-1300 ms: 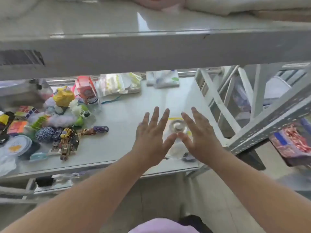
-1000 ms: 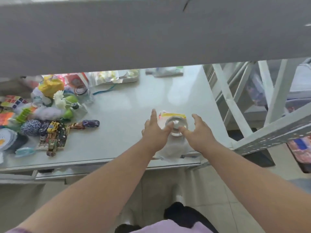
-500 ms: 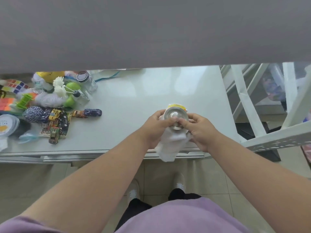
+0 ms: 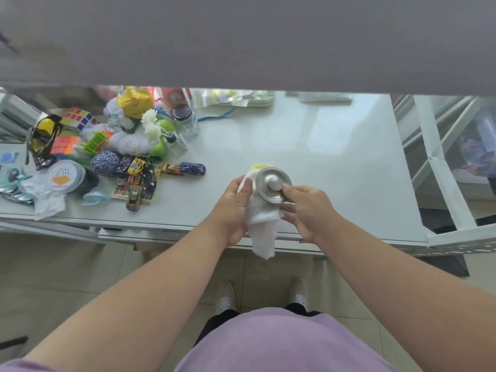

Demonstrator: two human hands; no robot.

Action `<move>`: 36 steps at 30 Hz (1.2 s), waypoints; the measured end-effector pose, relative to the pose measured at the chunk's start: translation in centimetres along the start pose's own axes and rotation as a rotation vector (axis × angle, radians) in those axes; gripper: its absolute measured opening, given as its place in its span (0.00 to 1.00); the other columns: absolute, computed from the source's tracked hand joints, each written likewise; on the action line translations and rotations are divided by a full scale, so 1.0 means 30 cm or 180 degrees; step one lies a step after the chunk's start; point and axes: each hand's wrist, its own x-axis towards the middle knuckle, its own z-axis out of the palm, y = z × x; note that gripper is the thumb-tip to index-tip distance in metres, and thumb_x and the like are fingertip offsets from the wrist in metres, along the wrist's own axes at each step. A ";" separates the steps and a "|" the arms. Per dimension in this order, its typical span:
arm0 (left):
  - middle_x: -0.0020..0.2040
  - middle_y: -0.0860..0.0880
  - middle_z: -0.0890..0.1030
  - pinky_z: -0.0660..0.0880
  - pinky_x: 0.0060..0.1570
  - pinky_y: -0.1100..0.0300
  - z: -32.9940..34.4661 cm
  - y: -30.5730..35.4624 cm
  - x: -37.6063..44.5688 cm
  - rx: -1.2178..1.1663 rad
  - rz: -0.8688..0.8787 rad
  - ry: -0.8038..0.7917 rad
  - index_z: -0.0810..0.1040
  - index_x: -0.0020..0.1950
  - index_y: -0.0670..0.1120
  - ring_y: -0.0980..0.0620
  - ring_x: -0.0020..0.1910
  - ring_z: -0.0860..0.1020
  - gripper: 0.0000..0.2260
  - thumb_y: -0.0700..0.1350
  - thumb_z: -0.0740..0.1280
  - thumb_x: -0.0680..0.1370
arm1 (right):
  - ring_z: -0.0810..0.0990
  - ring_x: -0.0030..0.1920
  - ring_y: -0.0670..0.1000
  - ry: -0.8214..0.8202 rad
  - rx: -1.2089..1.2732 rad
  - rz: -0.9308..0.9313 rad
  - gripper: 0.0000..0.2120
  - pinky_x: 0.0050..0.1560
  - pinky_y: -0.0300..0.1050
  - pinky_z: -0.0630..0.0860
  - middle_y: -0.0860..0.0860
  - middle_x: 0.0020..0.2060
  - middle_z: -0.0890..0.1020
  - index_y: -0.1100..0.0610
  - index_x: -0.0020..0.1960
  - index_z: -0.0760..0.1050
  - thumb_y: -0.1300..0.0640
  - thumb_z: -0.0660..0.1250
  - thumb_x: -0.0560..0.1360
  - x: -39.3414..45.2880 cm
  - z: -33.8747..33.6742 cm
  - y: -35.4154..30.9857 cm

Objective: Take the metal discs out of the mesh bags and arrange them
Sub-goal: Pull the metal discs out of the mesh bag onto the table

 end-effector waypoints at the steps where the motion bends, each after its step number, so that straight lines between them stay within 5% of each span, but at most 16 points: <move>1: 0.68 0.44 0.84 0.82 0.55 0.33 -0.020 0.000 -0.003 -0.0014 0.0018 0.0074 0.74 0.72 0.56 0.37 0.61 0.85 0.16 0.56 0.67 0.85 | 0.88 0.38 0.56 0.0092 -0.0052 -0.0020 0.09 0.37 0.48 0.83 0.61 0.47 0.86 0.65 0.54 0.76 0.59 0.71 0.81 0.008 0.016 0.004; 6: 0.61 0.42 0.85 0.83 0.57 0.36 -0.115 -0.013 0.012 0.0022 0.0315 0.0578 0.79 0.59 0.53 0.43 0.51 0.85 0.08 0.43 0.73 0.82 | 0.89 0.35 0.55 0.0634 -0.0321 -0.0098 0.10 0.54 0.62 0.85 0.56 0.36 0.88 0.64 0.52 0.79 0.58 0.75 0.77 0.092 0.040 -0.014; 11: 0.57 0.47 0.86 0.84 0.56 0.39 -0.155 0.003 0.022 0.0135 0.0450 0.0756 0.80 0.56 0.54 0.44 0.52 0.85 0.07 0.43 0.72 0.82 | 0.79 0.33 0.52 0.1172 -0.0646 -0.0194 0.08 0.37 0.47 0.80 0.53 0.40 0.83 0.55 0.48 0.80 0.53 0.77 0.75 0.223 0.037 -0.119; 14: 0.56 0.48 0.87 0.84 0.58 0.40 -0.161 -0.004 0.026 0.0219 0.0541 0.0830 0.81 0.55 0.56 0.42 0.56 0.87 0.08 0.43 0.73 0.81 | 0.84 0.30 0.50 0.1222 -0.0683 -0.0244 0.05 0.39 0.50 0.79 0.51 0.28 0.84 0.56 0.44 0.80 0.58 0.74 0.75 0.301 0.052 -0.173; 17: 0.59 0.46 0.87 0.82 0.63 0.35 -0.158 -0.008 0.026 0.0359 0.0627 0.0901 0.83 0.51 0.62 0.38 0.63 0.85 0.09 0.48 0.76 0.77 | 0.88 0.32 0.49 0.1219 -0.0759 -0.0170 0.04 0.39 0.48 0.80 0.51 0.29 0.85 0.58 0.44 0.78 0.62 0.72 0.77 0.356 0.068 -0.191; 24: 0.62 0.45 0.86 0.82 0.63 0.35 -0.160 -0.011 0.033 0.0441 0.0647 0.0909 0.83 0.52 0.63 0.39 0.63 0.84 0.09 0.50 0.75 0.76 | 0.88 0.38 0.52 0.1060 -0.0851 -0.0157 0.09 0.39 0.45 0.79 0.54 0.36 0.84 0.56 0.38 0.76 0.63 0.70 0.76 0.329 0.054 -0.167; 27: 0.64 0.42 0.85 0.82 0.63 0.36 -0.172 -0.013 0.032 0.0447 0.0615 0.0919 0.82 0.58 0.59 0.39 0.63 0.84 0.10 0.49 0.75 0.77 | 0.85 0.36 0.54 0.0559 -0.0741 -0.0059 0.05 0.46 0.50 0.86 0.57 0.39 0.83 0.60 0.43 0.79 0.65 0.73 0.75 0.230 0.052 -0.081; 31: 0.63 0.41 0.85 0.84 0.57 0.47 -0.188 -0.019 0.029 0.0423 0.0613 0.0812 0.81 0.63 0.50 0.46 0.55 0.84 0.11 0.41 0.72 0.82 | 0.83 0.36 0.53 -0.0166 -0.0857 0.0141 0.06 0.36 0.41 0.84 0.59 0.41 0.83 0.65 0.49 0.80 0.62 0.73 0.79 0.095 0.093 0.034; 36: 0.61 0.42 0.86 0.83 0.57 0.47 -0.200 -0.014 0.021 0.0426 0.0571 0.0865 0.83 0.58 0.53 0.45 0.54 0.84 0.10 0.40 0.74 0.80 | 0.79 0.32 0.52 -0.0192 -0.0907 0.0030 0.17 0.36 0.43 0.81 0.58 0.41 0.82 0.69 0.54 0.82 0.55 0.76 0.77 0.100 0.123 0.059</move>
